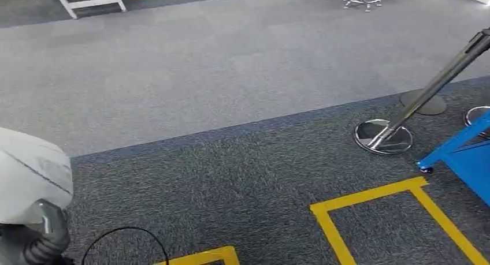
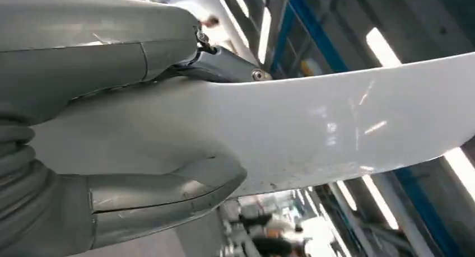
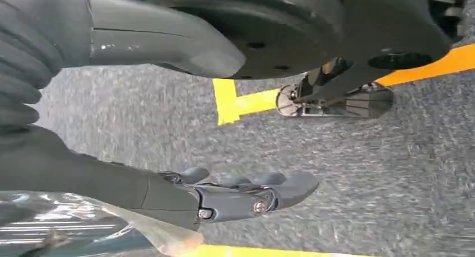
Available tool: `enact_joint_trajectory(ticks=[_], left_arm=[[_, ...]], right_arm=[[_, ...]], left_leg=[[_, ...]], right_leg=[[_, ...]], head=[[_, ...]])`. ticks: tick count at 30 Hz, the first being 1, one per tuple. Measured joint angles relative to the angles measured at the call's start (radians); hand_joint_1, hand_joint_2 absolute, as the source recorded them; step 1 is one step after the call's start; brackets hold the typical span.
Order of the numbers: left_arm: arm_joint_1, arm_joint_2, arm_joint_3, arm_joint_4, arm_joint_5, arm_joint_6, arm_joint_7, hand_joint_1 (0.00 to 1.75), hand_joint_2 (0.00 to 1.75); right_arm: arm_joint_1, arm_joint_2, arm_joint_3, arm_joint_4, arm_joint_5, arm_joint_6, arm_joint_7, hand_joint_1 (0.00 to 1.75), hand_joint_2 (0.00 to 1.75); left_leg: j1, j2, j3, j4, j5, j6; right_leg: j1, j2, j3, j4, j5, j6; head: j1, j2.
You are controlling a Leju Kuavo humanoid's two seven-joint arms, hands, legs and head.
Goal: Take the parts from the cabinet and place them on the table.
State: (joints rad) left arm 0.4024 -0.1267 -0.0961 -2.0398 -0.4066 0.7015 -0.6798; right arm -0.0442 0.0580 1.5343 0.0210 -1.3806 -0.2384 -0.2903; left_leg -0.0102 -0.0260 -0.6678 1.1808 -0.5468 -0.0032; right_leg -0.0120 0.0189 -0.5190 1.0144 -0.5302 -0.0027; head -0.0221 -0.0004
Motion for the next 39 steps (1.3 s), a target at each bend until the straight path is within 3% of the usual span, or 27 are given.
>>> enact_joint_trajectory(ticks=[1, 9, 13, 14, 15, 16, 17, 18, 19, 20, 21, 22, 23, 24, 25, 26, 29, 30, 31, 32, 34, 35, 36, 37, 38, 39], left_arm=[[0.000, -0.004, 0.007, -0.003, 0.000, 0.000, 0.000, 1.75, 1.75], [0.000, -0.004, 0.007, -0.003, 0.000, 0.000, 0.000, 1.75, 1.75], [0.000, -0.010, 0.011, -0.005, 0.000, 0.000, 0.000, 1.75, 1.75], [0.001, -0.024, 0.029, -0.014, 0.002, 0.000, 0.000, 1.75, 1.75], [0.001, -0.029, 0.035, -0.017, 0.001, 0.000, 0.000, 1.75, 1.75], [0.001, -0.039, 0.046, -0.027, 0.001, 0.000, 0.000, 1.75, 1.75], [-0.004, -0.065, 0.070, -0.050, 0.001, 0.000, 0.000, 1.75, 1.75], [-0.001, -0.088, 0.101, -0.070, 0.009, 0.000, 0.000, 1.75, 1.75], [-0.007, -0.131, 0.137, -0.110, 0.007, 0.000, 0.000, 1.75, 1.75], [-0.007, -0.137, 0.142, -0.114, 0.007, 0.000, 0.000, 1.75, 1.75], [-0.007, -0.142, 0.147, -0.118, 0.007, 0.000, 0.000, 1.75, 1.75], [-0.007, -0.146, 0.153, -0.121, 0.007, 0.000, 0.000, 1.75, 1.75], [-0.007, -0.150, 0.158, -0.125, 0.007, 0.000, 0.000, 1.75, 1.75], [-0.007, -0.151, 0.160, -0.127, 0.007, 0.000, 0.000, 1.75, 1.75], [-0.007, -0.154, 0.161, -0.130, 0.006, 0.000, 0.000, 1.75, 1.75], [-0.009, -0.156, 0.164, -0.132, 0.006, 0.000, 0.000, 1.75, 1.75], [-0.007, -0.163, 0.172, -0.140, -0.010, 0.000, 0.000, 1.75, 1.75], [-0.008, -0.166, 0.178, -0.144, -0.026, 0.000, 0.000, 1.75, 1.75], [-0.009, -0.169, 0.183, -0.149, -0.042, 0.000, 0.000, 1.75, 1.75], [-0.013, -0.170, 0.185, -0.153, -0.052, 0.000, 0.000, 1.75, 1.75], [-0.018, -0.177, 0.186, -0.161, -0.063, 0.000, 0.000, 1.75, 1.75], [-0.018, -0.179, 0.189, -0.164, -0.064, 0.000, 0.000, 1.75, 1.75], [-0.018, -0.181, 0.192, -0.167, -0.065, 0.000, 0.000, 1.75, 1.75], [-0.018, -0.182, 0.195, -0.171, -0.068, 0.000, 0.000, 1.75, 1.75], [-0.018, -0.185, 0.199, -0.175, -0.071, 0.000, 0.000, 1.75, 1.75], [-0.018, -0.185, 0.201, -0.181, -0.073, 0.000, 0.000, 1.75, 1.75]], right_arm=[[0.001, 0.000, 0.001, 0.000, 0.001, -0.003, 0.001, 0.00, 1.75], [0.001, 0.000, 0.001, 0.000, 0.001, -0.003, 0.001, 0.00, 1.75], [0.003, 0.000, 0.001, 0.000, 0.002, -0.004, 0.002, 0.00, 1.75], [0.004, 0.000, 0.002, 0.001, 0.005, -0.007, 0.004, 0.00, 1.75], [0.004, 0.000, 0.003, 0.001, 0.006, -0.008, 0.005, 0.00, 1.75], [0.003, 0.000, 0.003, 0.002, 0.009, -0.010, 0.006, 0.00, 1.75], [0.000, 0.000, 0.003, 0.003, 0.013, -0.027, 0.012, 0.00, 1.75], [-0.004, 0.015, 0.003, 0.004, 0.010, -0.075, 0.023, 0.00, 1.75], [-0.010, 0.027, 0.003, 0.005, 0.012, -0.089, 0.028, 0.00, 1.75], [-0.009, 0.027, 0.003, 0.005, 0.013, -0.089, 0.030, 0.00, 1.75], [-0.008, 0.028, 0.003, 0.005, 0.013, -0.090, 0.033, 0.00, 1.75], [-0.006, 0.028, 0.003, 0.005, 0.014, -0.090, 0.033, 0.00, 1.75], [-0.005, 0.028, 0.003, 0.005, 0.014, -0.090, 0.033, 0.00, 1.75], [-0.005, 0.028, 0.003, 0.005, 0.014, -0.090, 0.033, 0.00, 1.75], [-0.006, 0.030, 0.003, 0.005, 0.015, -0.090, 0.032, 0.00, 1.75], [-0.006, 0.034, 0.003, 0.005, 0.016, -0.090, 0.032, 0.00, 1.75], [-0.005, 0.035, 0.003, 0.005, 0.018, -0.090, 0.034, 0.00, 1.75], [-0.005, 0.037, 0.003, 0.005, 0.019, -0.090, 0.035, 0.00, 1.75], [-0.006, 0.037, 0.003, 0.007, 0.021, -0.090, 0.036, 0.00, 1.75], [-0.004, 0.037, 0.003, 0.008, 0.023, -0.090, 0.037, 0.00, 1.75], [0.000, 0.037, 0.003, 0.010, 0.026, -0.090, 0.037, 0.00, 1.75], [0.002, 0.037, 0.003, 0.010, 0.028, -0.090, 0.037, 0.00, 1.75], [0.003, 0.037, 0.003, 0.010, 0.029, -0.090, 0.037, 0.00, 1.75], [0.004, 0.037, 0.003, 0.010, 0.029, -0.090, 0.038, 0.00, 1.75], [0.004, 0.037, 0.003, 0.010, 0.030, -0.090, 0.038, 0.00, 1.75], [0.004, 0.037, 0.003, 0.010, 0.030, -0.091, 0.038, 0.00, 1.75]], left_leg=[[0.002, 0.006, -0.020, 0.045, -0.020, -0.002], [0.002, 0.006, -0.020, 0.045, -0.020, -0.002], [0.004, 0.010, -0.042, 0.092, -0.039, -0.005], [0.010, 0.014, -0.072, 0.161, -0.054, -0.009], [0.012, 0.015, -0.068, 0.155, -0.045, -0.010], [0.013, 0.020, -0.032, 0.085, 0.003, -0.010], [-0.006, 0.117, 0.088, -0.144, 0.063, 0.005], [-0.007, 0.073, 0.081, -0.149, 0.068, 0.028], [0.005, 0.018, 0.097, -0.169, 0.084, 0.052], [0.004, 0.004, 0.097, -0.169, 0.084, 0.052], [0.004, -0.009, 0.099, -0.168, 0.084, 0.052], [0.004, -0.023, 0.101, -0.168, 0.084, 0.052], [0.005, -0.038, 0.102, -0.167, 0.083, 0.051], [0.007, -0.052, 0.103, -0.163, 0.081, 0.048], [0.007, -0.060, 0.097, -0.159, 0.079, 0.043], [-0.002, -0.073, 0.086, -0.140, 0.074, 0.036], [0.008, -0.108, 0.075, -0.150, 0.086, 0.017], [0.008, -0.107, 0.074, -0.142, 0.082, 0.015], [0.003, -0.049, 0.067, -0.122, 0.064, 0.010], [0.004, -0.016, 0.046, -0.074, 0.030, 0.004], [0.009, 0.011, -0.027, 0.088, -0.052, -0.005], [0.010, 0.013, -0.053, 0.148, -0.072, -0.007], [0.012, 0.014, -0.058, 0.162, -0.067, -0.009], [0.014, 0.015, -0.039, 0.130, -0.038, -0.009], [0.014, 0.022, 0.001, 0.055, 0.005, -0.008], [0.014, 0.041, 0.053, -0.045, 0.050, -0.004]], right_leg=[[0.001, -0.009, 0.000, 0.000, -0.001, -0.001], [0.001, -0.009, 0.000, 0.000, -0.001, -0.001], [0.002, -0.019, -0.001, 0.000, -0.001, -0.002], [0.003, -0.047, -0.001, 0.000, -0.003, -0.003], [0.003, -0.054, 0.000, 0.000, -0.004, -0.003], [0.003, -0.071, 0.002, 0.000, -0.006, -0.002], [0.013, -0.101, 0.011, 0.002, -0.017, 0.012], [0.013, -0.139, 0.026, -0.012, -0.019, 0.029], [0.012, -0.013, -0.110, 0.271, -0.157, 0.041], [0.013, -0.011, -0.141, 0.320, -0.160, 0.043], [0.012, -0.010, -0.146, 0.312, -0.137, 0.043], [0.012, -0.010, -0.133, 0.268, -0.099, 0.042], [0.010, -0.005, -0.102, 0.187, -0.047, 0.042], [0.006, 0.018, -0.062, 0.088, 0.006, 0.044], [-0.002, 0.073, -0.043, 0.029, 0.022, 0.047], [-0.008, 0.094, -0.031, 0.001, 0.011, 0.042], [0.003, 0.060, -0.026, 0.011, 0.015, 0.021], [-0.005, 0.044, -0.025, 0.005, 0.018, 0.014], [-0.004, 0.032, -0.023, 0.004, 0.018, 0.008], [-0.003, 0.019, -0.022, 0.004, 0.017, 0.004], [0.001, -0.016, -0.023, 0.004, 0.014, 0.000], [0.002, -0.031, -0.023, 0.005, 0.012, -0.001], [0.002, -0.046, -0.022, 0.005, 0.011, -0.001], [0.002, -0.060, -0.020, 0.005, 0.009, 0.000], [0.002, -0.072, -0.017, 0.005, 0.007, 0.000], [0.003, -0.082, -0.012, 0.005, 0.004, 0.003]], head=[[0.000, 0.000], [0.000, 0.000], [-0.001, 0.000], [-0.001, 0.000], [-0.001, 0.000], [-0.001, 0.000], [-0.001, 0.000], [0.000, 0.000], [0.011, 0.000], [0.011, 0.000], [0.011, 0.000], [0.012, 0.000], [0.011, 0.000], [0.012, 0.000], [0.014, 0.000], [0.016, 0.000], [0.012, 0.000], [0.013, 0.000], [0.008, 0.000], [-0.001, 0.000], [-0.002, 0.000], [-0.002, 0.000], [-0.002, 0.000], [-0.002, 0.000], [-0.002, 0.000], [-0.002, 0.000]])
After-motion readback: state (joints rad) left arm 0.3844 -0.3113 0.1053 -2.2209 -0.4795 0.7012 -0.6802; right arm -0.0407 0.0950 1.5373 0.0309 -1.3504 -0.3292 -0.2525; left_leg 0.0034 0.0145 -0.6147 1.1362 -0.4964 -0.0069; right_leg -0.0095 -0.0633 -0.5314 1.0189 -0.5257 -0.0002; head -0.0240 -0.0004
